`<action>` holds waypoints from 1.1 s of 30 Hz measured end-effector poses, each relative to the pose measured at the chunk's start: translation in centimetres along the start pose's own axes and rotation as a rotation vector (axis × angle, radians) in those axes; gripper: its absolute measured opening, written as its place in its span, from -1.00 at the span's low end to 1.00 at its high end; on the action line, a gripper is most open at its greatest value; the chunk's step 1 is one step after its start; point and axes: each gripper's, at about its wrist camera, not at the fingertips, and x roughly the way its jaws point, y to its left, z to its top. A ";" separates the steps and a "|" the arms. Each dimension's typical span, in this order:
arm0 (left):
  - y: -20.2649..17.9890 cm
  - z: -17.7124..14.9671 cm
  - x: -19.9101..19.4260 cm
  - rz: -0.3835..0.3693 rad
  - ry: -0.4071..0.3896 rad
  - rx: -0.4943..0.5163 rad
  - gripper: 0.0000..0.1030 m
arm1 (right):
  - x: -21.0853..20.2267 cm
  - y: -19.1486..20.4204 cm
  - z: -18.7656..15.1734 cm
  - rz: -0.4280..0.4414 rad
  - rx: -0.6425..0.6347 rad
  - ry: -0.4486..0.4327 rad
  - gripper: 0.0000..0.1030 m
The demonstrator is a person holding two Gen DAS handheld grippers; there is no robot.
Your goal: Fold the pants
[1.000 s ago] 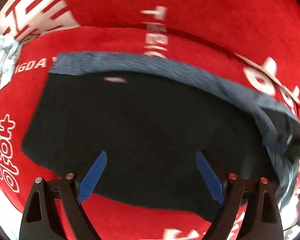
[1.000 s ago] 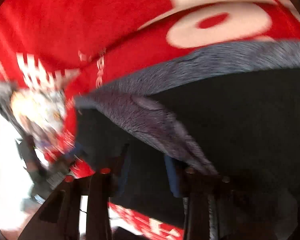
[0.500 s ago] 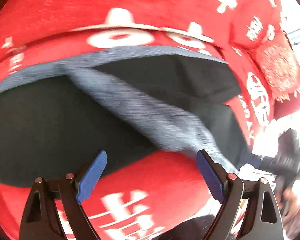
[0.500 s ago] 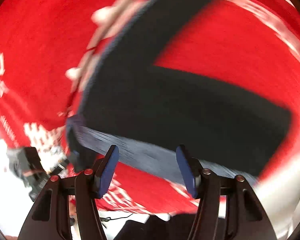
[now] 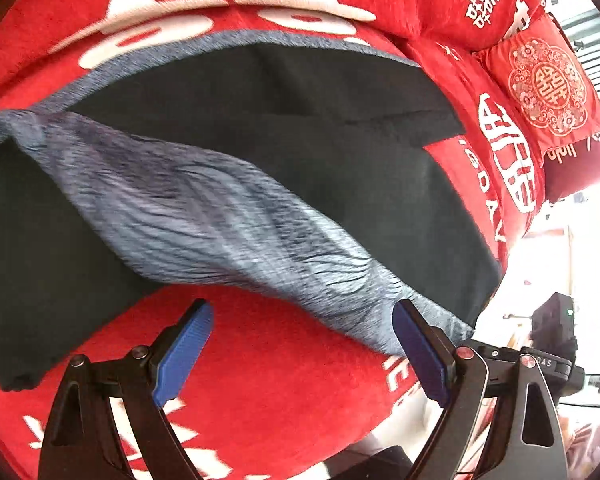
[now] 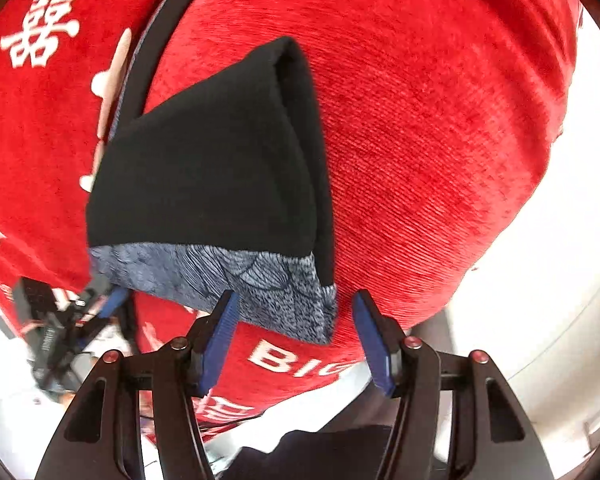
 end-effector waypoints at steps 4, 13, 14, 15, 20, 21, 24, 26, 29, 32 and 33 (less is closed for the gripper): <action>-1.0 0.7 0.5 -0.077 0.013 -0.041 0.78 | 0.7 0.6 1.0 0.179 0.034 0.106 -0.68; -4.6 9.6 -2.8 -0.125 -0.134 -0.096 0.78 | -4.2 12.3 12.4 0.360 -0.190 0.082 -0.69; -4.5 10.9 -3.1 -0.116 -0.154 -0.094 0.78 | -4.2 13.5 14.0 0.364 -0.204 0.071 -0.69; -4.5 12.4 -3.4 -0.101 -0.176 -0.090 0.78 | -4.3 14.6 15.9 0.362 -0.217 0.058 -0.69; -3.5 18.2 -3.9 0.011 -0.260 -0.095 0.78 | -1.8 18.4 24.6 0.355 -0.157 0.028 -0.62; -3.1 18.8 -4.0 0.039 -0.272 -0.100 0.78 | -1.0 19.1 26.4 0.335 -0.145 0.024 -0.61; -1.6 20.0 -4.4 0.102 -0.306 -0.129 0.78 | 0.7 18.8 28.7 0.177 -0.169 0.030 -0.13; 0.0 19.6 -4.1 0.151 -0.294 -0.173 0.78 | 1.1 19.3 29.2 0.108 -0.195 0.028 0.14; 2.1 17.0 -2.7 0.219 -0.235 -0.241 0.78 | -0.5 19.9 28.1 0.071 -0.256 -0.015 0.14; 3.5 14.0 -1.3 0.293 -0.176 -0.282 0.78 | -2.4 18.3 26.5 0.008 -0.242 -0.072 0.13; 4.0 13.0 -0.8 0.311 -0.153 -0.304 0.78 | -2.6 17.5 26.1 -0.008 -0.220 -0.077 0.13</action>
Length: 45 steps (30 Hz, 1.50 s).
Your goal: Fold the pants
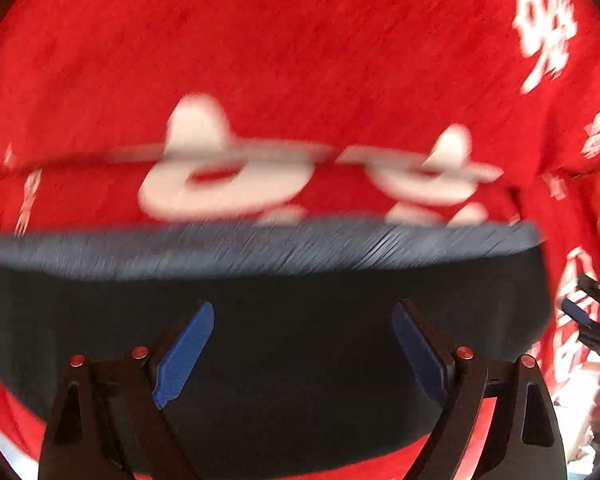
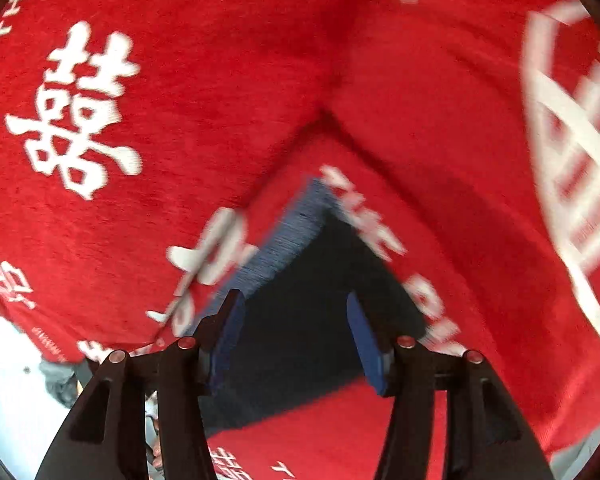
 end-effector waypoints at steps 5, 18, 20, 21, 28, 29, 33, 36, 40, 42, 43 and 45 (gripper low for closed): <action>1.9 -2.0 1.7 0.044 0.055 -0.075 0.78 | 1.7 -4.9 -2.2 0.038 0.163 0.051 -0.52; 1.1 -1.9 2.8 0.092 0.063 -0.024 0.78 | 0.6 -5.8 -3.5 0.004 0.188 0.040 0.03; 1.2 -1.9 3.0 0.092 0.061 -0.028 0.78 | 1.1 -6.3 -3.6 0.043 0.211 0.033 0.02; 0.9 -2.1 3.1 0.093 0.060 -0.031 0.78 | 1.6 -6.4 -3.4 0.100 0.225 0.024 -0.17; -1.1 -1.6 3.2 0.102 0.061 0.034 0.78 | 2.5 -4.5 -1.9 0.111 0.146 0.008 -0.86; -1.0 -1.6 3.5 0.103 0.070 0.025 0.78 | 3.0 -4.9 -2.1 0.087 0.163 0.026 -0.85; -0.8 -1.4 3.0 0.093 0.055 0.015 0.78 | 3.0 -6.4 -3.4 0.108 0.214 0.075 -0.23; -0.9 -1.3 3.6 0.097 0.067 0.021 0.78 | 2.6 -6.8 -3.3 0.133 0.216 0.037 0.37; -1.6 -0.9 3.8 0.117 0.055 0.034 0.78 | 4.1 -7.6 -2.4 0.212 0.281 0.016 -0.11; -2.3 -1.3 3.6 0.116 0.066 0.028 0.78 | 4.7 -7.2 -1.9 0.197 0.302 0.051 -0.63; -2.4 -1.5 3.5 0.109 0.072 0.027 0.78 | 4.0 -6.7 -1.6 0.205 0.292 0.038 -0.64; -3.0 -2.0 3.2 0.110 0.080 0.044 0.78 | 2.2 -5.1 -1.3 0.177 0.186 0.016 -0.66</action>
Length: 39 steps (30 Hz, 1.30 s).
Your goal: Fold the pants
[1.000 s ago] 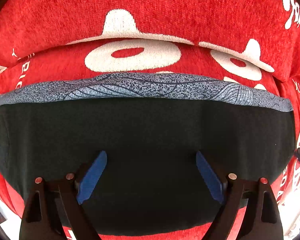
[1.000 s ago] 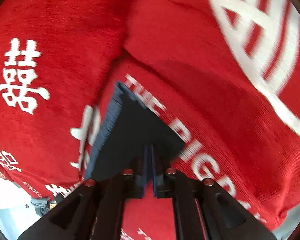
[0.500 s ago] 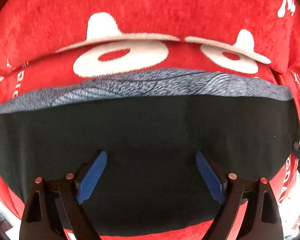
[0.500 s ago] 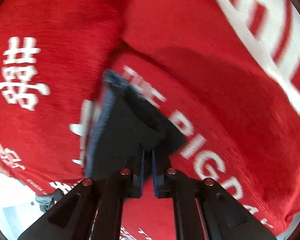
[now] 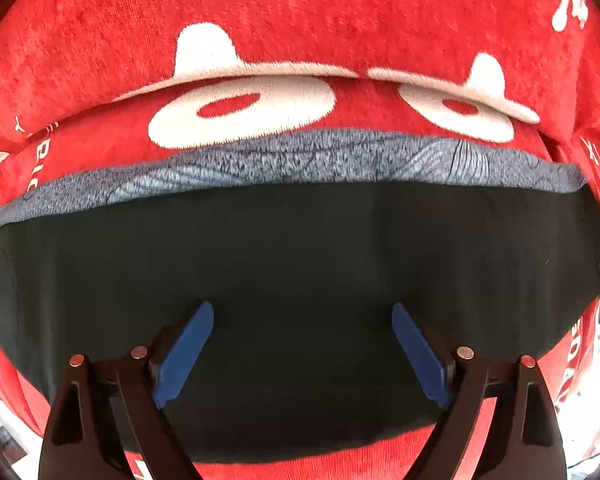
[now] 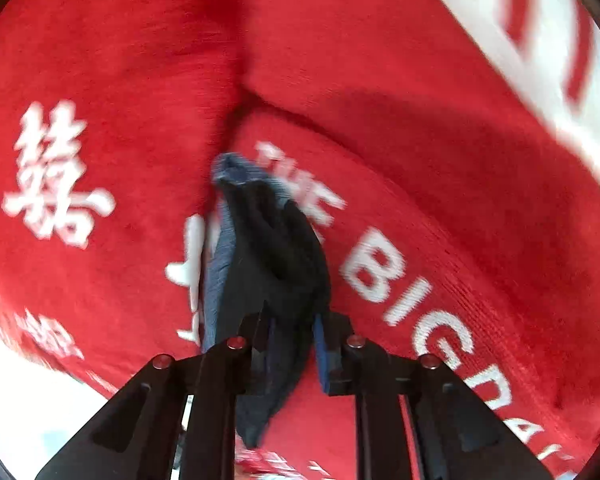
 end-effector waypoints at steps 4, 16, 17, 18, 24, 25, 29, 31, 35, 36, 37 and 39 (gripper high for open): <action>-0.8 -0.9 0.3 0.022 -0.015 0.027 0.79 | 1.4 0.0 -0.1 -0.187 -0.109 0.050 -0.60; 2.8 -2.3 -1.4 -0.009 0.003 -0.040 0.78 | -1.1 3.2 -3.3 -0.310 -0.155 0.017 -0.12; 3.4 -2.5 -1.7 -0.012 -0.005 -0.047 0.78 | -0.9 4.0 -3.8 -0.319 -0.181 0.017 -0.11; 4.2 -2.6 -1.8 -0.015 -0.010 -0.051 0.78 | -0.6 4.7 -4.2 -0.322 -0.201 0.020 -0.11; 10.1 -3.7 -2.6 -0.055 -0.048 -0.057 0.78 | 4.6 11.7 -9.5 -0.322 -0.409 0.096 -0.11; 11.4 -3.8 -2.7 -0.065 -0.057 -0.056 0.78 | 6.0 13.4 -10.9 -0.317 -0.447 0.112 -0.11; 16.5 -3.7 -3.0 -0.084 -0.072 -0.065 0.78 | 11.7 17.9 -15.6 -0.315 -0.558 0.166 -0.11; 19.4 -3.6 -3.2 -0.078 -0.085 -0.080 0.78 | 15.3 19.9 -17.8 -0.294 -0.613 0.218 -0.11; 24.6 -3.5 -1.1 -0.063 -0.068 -0.066 0.78 | 24.9 23.2 -22.8 -0.319 -0.756 0.340 -0.12; 24.9 -4.0 -1.4 -0.083 -0.099 -0.035 0.78 | 27.7 24.1 -24.0 -0.338 -0.804 0.355 -0.12; 24.7 -4.5 -1.6 -0.077 -0.119 0.005 0.78 | 29.1 24.6 -24.5 -0.357 -0.846 0.342 -0.12; 23.9 -5.4 -1.4 -0.036 -0.134 0.094 0.78 | 30.7 26.5 -25.1 -0.401 -0.946 0.254 -0.12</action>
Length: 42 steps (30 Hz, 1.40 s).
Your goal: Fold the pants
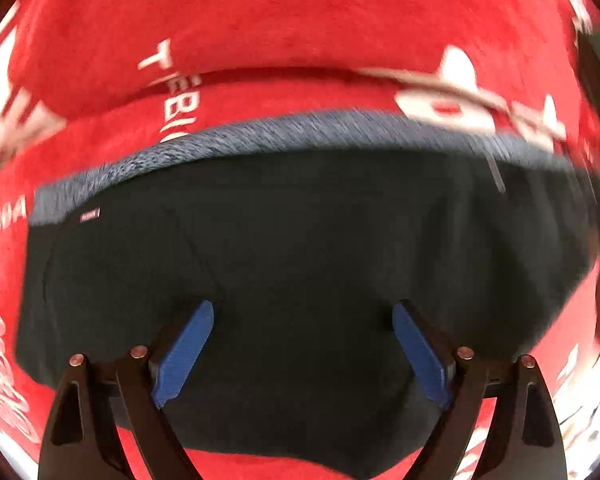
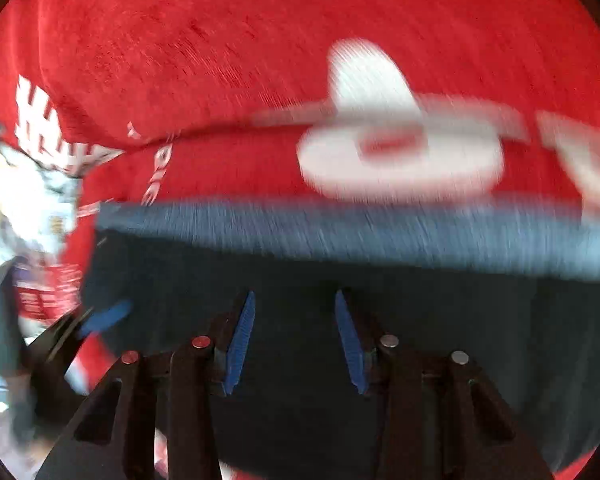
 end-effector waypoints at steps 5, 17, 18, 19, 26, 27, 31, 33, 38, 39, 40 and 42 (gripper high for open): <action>1.8 1.6 -1.0 -0.087 -0.012 -0.130 0.78 | 0.1 -2.2 4.3 -0.110 0.161 -0.012 -0.12; 6.0 10.4 4.9 0.160 -0.064 -0.220 0.78 | -1.3 -3.8 0.6 -0.077 0.118 -0.002 -0.16; 7.0 10.5 4.9 0.175 -0.061 -0.225 0.78 | -1.7 -4.7 0.6 -0.084 0.128 -0.017 -0.21; 8.0 10.4 4.8 0.185 -0.055 -0.240 0.78 | -2.2 -5.6 0.5 -0.105 0.137 -0.024 -0.23; 13.9 5.5 0.4 0.246 -0.051 -0.289 0.78 | -6.7 -8.0 -2.3 -0.123 0.185 0.016 -0.12; 14.5 4.4 0.0 0.259 -0.050 -0.290 0.78 | -7.1 -7.6 -3.0 -0.117 0.163 0.024 -0.10; 16.2 0.4 -0.4 0.248 -0.031 -0.337 0.79 | -4.9 -2.8 -8.0 -0.165 0.035 0.111 -0.03; 16.6 -1.0 -0.7 0.235 -0.030 -0.351 0.79 | -4.7 -0.9 -10.3 -0.213 -0.028 0.106 0.05; 17.1 -2.0 -0.4 0.217 -0.032 -0.344 0.79 | -5.2 4.4 -12.9 -0.141 -0.143 0.167 0.10; 17.0 -1.7 -0.3 0.214 -0.029 -0.344 0.79 | -5.1 5.1 -12.8 -0.118 -0.134 0.169 0.10; 17.2 -1.7 -0.4 0.211 -0.025 -0.342 0.79 | -5.3 5.7 -12.3 -0.093 -0.127 0.166 0.10; 16.7 -1.8 -1.2 0.210 -0.017 -0.342 0.79 | -6.3 6.2 -10.3 -0.052 -0.126 0.146 0.10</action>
